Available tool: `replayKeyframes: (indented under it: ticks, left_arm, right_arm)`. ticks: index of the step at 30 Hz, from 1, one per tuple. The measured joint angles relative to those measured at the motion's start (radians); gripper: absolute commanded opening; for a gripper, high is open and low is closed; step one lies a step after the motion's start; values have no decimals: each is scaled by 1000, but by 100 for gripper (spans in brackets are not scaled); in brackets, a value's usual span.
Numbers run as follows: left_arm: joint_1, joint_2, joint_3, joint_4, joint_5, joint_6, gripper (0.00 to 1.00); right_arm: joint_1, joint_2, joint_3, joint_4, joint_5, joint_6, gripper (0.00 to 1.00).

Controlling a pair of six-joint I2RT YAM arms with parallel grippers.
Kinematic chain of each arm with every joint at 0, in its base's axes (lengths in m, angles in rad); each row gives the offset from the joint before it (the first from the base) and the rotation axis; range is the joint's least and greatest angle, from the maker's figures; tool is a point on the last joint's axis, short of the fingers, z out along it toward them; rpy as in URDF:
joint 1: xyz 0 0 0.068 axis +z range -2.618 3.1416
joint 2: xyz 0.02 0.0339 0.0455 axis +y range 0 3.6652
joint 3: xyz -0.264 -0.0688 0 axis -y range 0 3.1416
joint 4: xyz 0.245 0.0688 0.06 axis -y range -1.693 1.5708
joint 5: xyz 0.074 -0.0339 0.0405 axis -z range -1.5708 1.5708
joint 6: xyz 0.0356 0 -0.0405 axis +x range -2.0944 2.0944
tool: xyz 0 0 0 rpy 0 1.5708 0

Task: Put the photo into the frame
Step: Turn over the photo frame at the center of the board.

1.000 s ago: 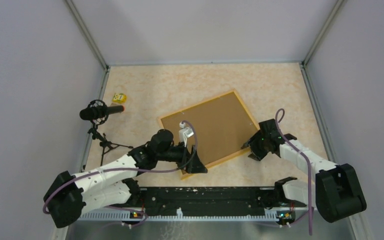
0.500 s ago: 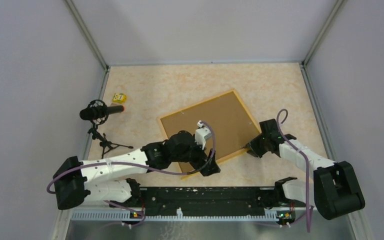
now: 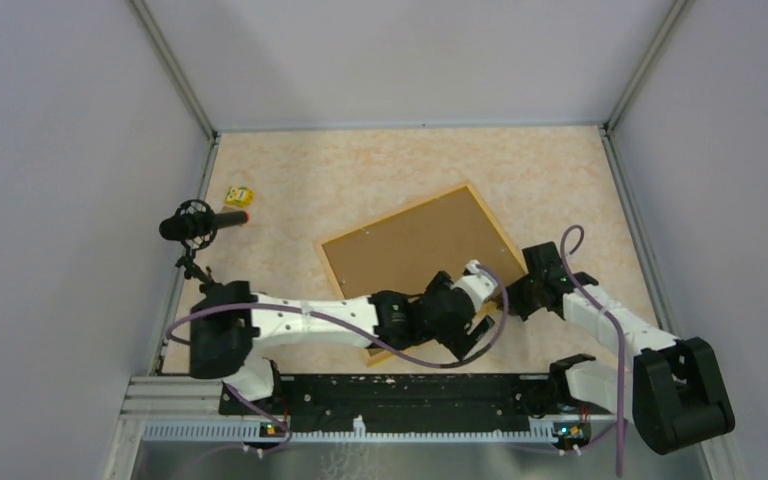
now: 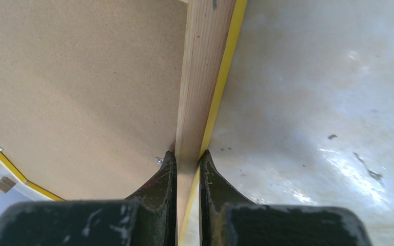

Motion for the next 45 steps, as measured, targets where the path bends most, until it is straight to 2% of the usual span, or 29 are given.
replayKeyframes:
  ticks: [6, 10, 19, 29, 35, 42, 45]
  left_arm:
    - [-103, 257, 226, -127, -233, 88, 99]
    - [-167, 383, 302, -196, -408, 137, 99]
    - [-223, 462, 308, -248, -632, 252, 98]
    - [-234, 508, 311, -256, -790, 340, 90]
    - [-235, 517, 288, -230, -847, 423, 75]
    - [-235, 517, 261, -183, -872, 507, 49]
    - [-234, 517, 254, -159, -876, 542, 31]
  right_arm:
    - [0, -91, 2, -107, 13, 14, 0]
    - [0, -144, 25, -177, 22, 20, 0]
    - [0, -208, 81, -261, 14, 33, 0]
    - [0, -252, 87, -319, 3, 65, 0]
    - [0, -267, 117, -336, -1, 80, 0]
    - [0, -283, 143, -354, -4, 100, 0]
    - [0, -297, 154, -356, -3, 99, 0]
